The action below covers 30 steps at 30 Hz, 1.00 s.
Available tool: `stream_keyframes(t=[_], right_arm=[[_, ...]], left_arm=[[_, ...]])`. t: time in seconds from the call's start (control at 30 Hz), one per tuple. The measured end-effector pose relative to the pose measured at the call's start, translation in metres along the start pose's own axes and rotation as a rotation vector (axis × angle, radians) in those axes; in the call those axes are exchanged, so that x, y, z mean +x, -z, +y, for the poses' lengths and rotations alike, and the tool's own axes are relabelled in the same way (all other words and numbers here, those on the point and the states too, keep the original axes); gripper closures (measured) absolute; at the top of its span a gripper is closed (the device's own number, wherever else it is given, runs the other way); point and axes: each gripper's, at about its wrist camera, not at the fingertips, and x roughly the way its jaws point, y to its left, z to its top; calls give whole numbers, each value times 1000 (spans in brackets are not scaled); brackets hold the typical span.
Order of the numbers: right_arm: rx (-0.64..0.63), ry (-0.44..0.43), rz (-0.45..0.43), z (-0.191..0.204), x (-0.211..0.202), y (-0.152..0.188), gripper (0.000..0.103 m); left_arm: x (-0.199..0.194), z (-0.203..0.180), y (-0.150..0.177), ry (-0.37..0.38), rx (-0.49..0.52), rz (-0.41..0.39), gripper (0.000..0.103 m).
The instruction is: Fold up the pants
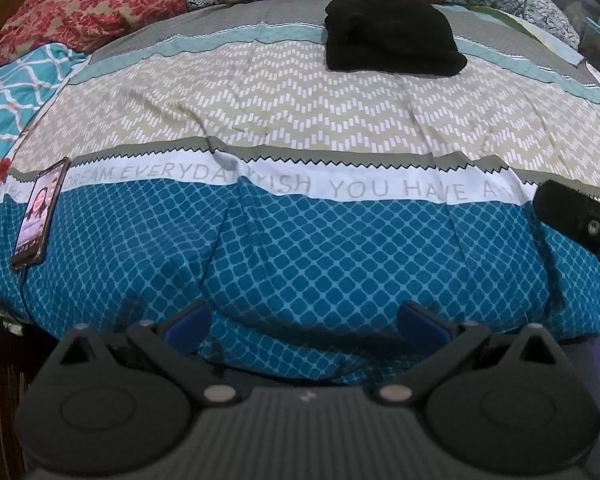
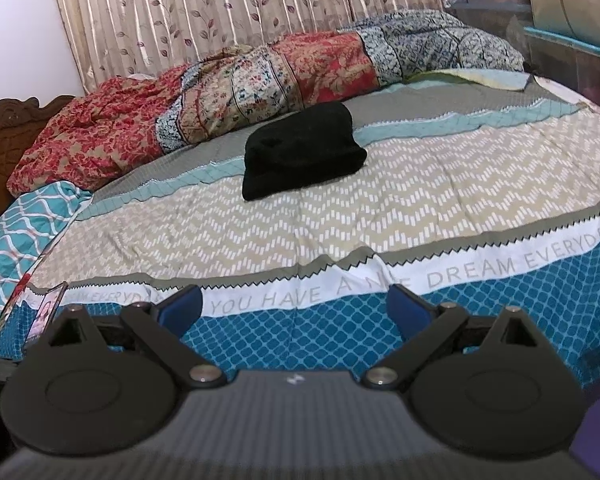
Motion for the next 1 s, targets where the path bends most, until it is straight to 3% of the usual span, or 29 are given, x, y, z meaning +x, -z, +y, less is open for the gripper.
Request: stream_keyframes(t=[0.3,0.43,1.0], right_arm=[[11,27,-5,-3,0,-2,3],[-20,45,-26,-5,-3,-13,3],[-105,-6,-231,11,-28,-77,3]], left_arm=[[-3,4,-14,-67,12,-65,0],[-8,5,-26,-60,13,-83,0],[-42,-6,-76,-38,31,-252,0]])
